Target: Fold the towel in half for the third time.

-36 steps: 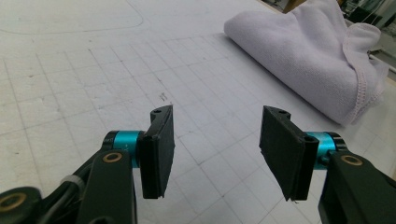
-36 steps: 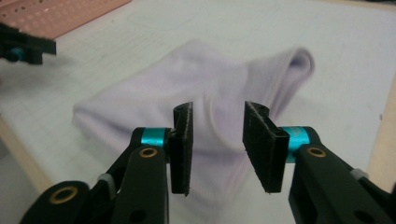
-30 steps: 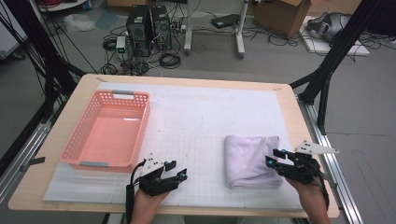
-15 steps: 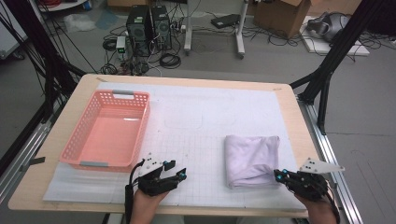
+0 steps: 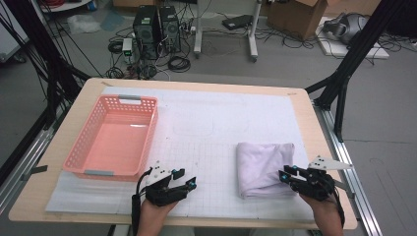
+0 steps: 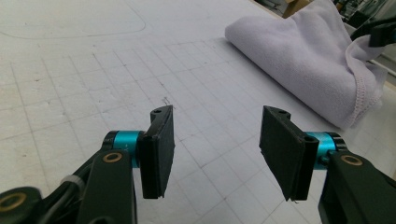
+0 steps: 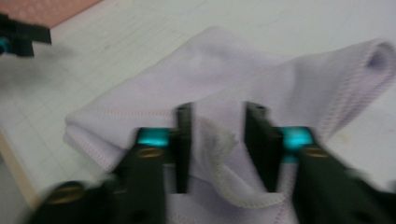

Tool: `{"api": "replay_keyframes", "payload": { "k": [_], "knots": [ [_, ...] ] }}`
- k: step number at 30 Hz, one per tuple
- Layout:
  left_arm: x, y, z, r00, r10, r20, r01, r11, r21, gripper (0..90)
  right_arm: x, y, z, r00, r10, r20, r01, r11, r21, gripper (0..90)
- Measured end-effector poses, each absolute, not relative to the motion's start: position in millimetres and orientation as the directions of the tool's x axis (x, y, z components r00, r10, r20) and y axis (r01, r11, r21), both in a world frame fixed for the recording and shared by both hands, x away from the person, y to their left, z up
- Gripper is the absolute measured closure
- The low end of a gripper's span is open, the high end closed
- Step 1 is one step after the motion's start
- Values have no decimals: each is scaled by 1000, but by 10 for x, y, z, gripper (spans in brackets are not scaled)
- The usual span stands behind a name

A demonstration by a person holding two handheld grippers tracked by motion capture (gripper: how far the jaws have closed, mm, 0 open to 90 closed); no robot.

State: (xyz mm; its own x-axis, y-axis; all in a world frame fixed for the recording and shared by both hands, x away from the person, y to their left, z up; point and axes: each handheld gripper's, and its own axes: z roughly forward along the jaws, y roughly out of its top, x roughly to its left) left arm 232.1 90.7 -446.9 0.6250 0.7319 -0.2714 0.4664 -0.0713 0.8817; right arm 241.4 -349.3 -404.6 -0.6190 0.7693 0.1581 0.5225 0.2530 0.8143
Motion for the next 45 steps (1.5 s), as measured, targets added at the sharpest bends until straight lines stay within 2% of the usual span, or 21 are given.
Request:
{"api": "replay_keyframes", "payload": {
  "k": [1,7,9,10,13,17,21,24,27,30,34,39,41,45],
  "knots": [
    [2320,910,-4467,624,732,-273,467,-70,881,453,2398,-3486,-4061,-631,762,149,516,268,813,836],
    [2324,929,-4467,620,736,-272,466,-67,882,453,2114,-3615,-4112,-670,739,61,475,364,801,847],
    [2320,920,-4467,619,736,-274,468,-65,882,453,2029,-3688,-4155,-676,734,65,480,373,794,842],
    [2319,917,-4468,622,735,-271,466,-69,882,453,1993,-3716,-4181,-676,734,68,488,376,787,832],
    [2324,910,-4472,623,735,-267,467,-75,881,453,1945,-3786,-4203,-675,727,129,510,333,794,714],
    [2325,908,-4473,623,735,-269,467,-74,881,453,1981,-3799,-4052,-667,726,169,482,246,841,630],
    [2326,918,-4472,622,735,-271,467,-70,882,453,2160,-3740,-3882,-608,779,151,448,180,876,672],
    [2328,913,-4474,623,734,-270,468,-73,881,453,2357,-3668,-3837,-570,813,115,460,200,865,693],
    [2324,909,-4469,624,733,-272,467,-71,881,453,2516,-3546,-3921,-579,808,110,507,252,824,703],
    [2323,923,-4472,621,736,-271,467,-70,881,453,2510,-3468,-4081,-610,783,120,525,287,801,699],
    [2320,933,-4469,617,738,-274,467,-62,882,453,2382,-3458,-4298,-632,772,63,539,380,751,698],
    [2324,925,-4474,619,738,-269,468,-72,881,453,2247,-3588,-4327,-620,783,56,544,377,750,700],
    [2326,924,-4478,621,737,-268,469,-75,880,453,2272,-3576,-4263,-626,777,65,548,379,746,650],
    [2327,928,-4477,618,737,-272,468,-67,881,453,2389,-3538,-4087,-596,797,94,521,295,801,605]
  ]
}}
